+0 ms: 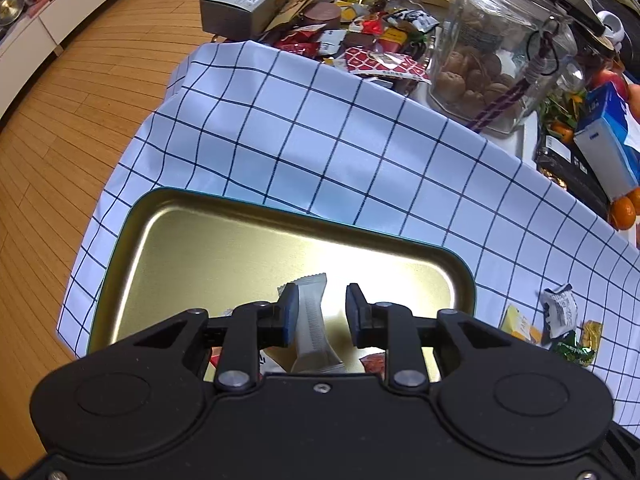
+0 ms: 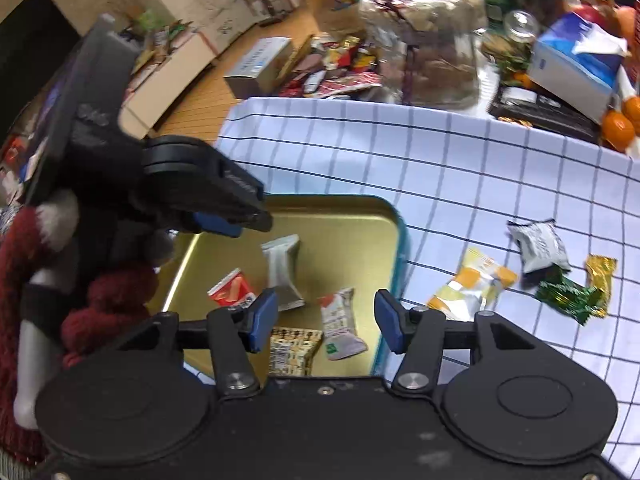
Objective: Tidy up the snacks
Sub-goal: 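Carry both packets over the gold tin tray and open both grippers to drop them, then move the left tool to the yellow PAST packet while the right approaches the green candy bag, then close the left gripper on the yellow PAST packet while the right grasps the green bag, then carry the yellow packet and green bag over the gold tin tray with both tools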
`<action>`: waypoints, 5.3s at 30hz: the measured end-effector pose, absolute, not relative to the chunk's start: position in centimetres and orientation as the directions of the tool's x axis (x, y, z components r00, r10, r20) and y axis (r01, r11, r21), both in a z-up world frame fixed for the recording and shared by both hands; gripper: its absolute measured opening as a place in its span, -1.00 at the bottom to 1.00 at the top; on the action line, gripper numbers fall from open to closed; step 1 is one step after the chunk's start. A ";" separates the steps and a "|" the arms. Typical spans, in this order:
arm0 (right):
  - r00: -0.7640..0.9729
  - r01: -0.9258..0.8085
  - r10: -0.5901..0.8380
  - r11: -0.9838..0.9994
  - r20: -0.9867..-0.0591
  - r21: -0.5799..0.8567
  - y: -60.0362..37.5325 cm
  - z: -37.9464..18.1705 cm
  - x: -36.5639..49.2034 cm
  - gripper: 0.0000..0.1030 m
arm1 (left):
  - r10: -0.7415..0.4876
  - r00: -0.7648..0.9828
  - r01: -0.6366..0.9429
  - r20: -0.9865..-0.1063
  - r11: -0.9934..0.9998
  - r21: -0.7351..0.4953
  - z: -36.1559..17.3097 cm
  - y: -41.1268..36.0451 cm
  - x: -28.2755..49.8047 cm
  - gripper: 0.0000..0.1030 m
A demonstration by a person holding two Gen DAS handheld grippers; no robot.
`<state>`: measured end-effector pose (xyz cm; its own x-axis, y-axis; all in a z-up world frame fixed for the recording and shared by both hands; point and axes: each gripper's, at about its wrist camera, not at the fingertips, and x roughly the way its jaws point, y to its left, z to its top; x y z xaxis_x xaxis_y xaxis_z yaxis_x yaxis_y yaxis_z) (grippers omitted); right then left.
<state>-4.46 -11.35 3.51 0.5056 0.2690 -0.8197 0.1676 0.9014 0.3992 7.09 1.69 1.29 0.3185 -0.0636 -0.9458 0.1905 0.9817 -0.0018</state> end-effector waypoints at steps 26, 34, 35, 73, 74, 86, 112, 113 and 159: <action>0.529 0.513 -0.126 0.836 -0.839 0.198 -20.4 2.1 -9.0 0.62 | -0.161 0.310 0.399 -0.937 0.917 -0.025 1.3 -4.9 3.1 -0.31; 0.515 0.558 -0.245 0.823 -0.821 0.104 -22.8 2.3 -11.5 0.67 | -0.215 0.340 0.515 -0.916 0.857 -0.010 1.5 -8.5 0.5 -0.30; 0.512 0.563 -0.253 0.820 -0.821 0.098 -23.2 2.3 -11.8 0.67 | -0.222 0.344 0.526 -0.912 0.850 -0.009 1.6 -8.9 0.2 -0.30; 0.348 0.200 0.057 0.971 -0.936 0.133 -22.0 -2.1 -17.1 0.22 | -0.222 0.186 0.600 -0.957 0.797 -0.068 -1.0 -14.2 -1.6 -0.29; 0.348 0.209 0.047 0.970 -0.936 0.126 -22.2 -2.2 -17.0 0.20 | -0.226 0.189 0.595 -0.956 0.800 -0.072 -0.9 -14.1 -1.5 -0.29; 0.350 0.418 -0.100 0.907 -0.931 0.059 -26.1 -1.7 -17.0 0.11 | -0.244 0.198 0.518 -0.949 0.848 -0.110 -0.3 -12.5 0.4 -0.30; 0.385 0.115 -0.032 0.993 -0.922 0.014 -20.9 -2.9 -17.0 -0.06 | -0.265 0.192 0.529 -0.945 0.839 -0.128 0.2 -12.2 0.1 -0.30; 0.384 0.145 -0.026 0.989 -0.923 0.033 -21.3 -2.8 -16.9 -0.07 | -0.267 0.193 0.527 -0.944 0.840 -0.130 0.2 -12.2 0.2 -0.30; 0.512 0.490 -0.043 0.835 -0.858 0.250 -29.2 1.5 -19.6 -0.08 | -0.140 0.194 0.554 -0.971 0.833 -0.009 -4.6 -16.7 -1.7 -0.27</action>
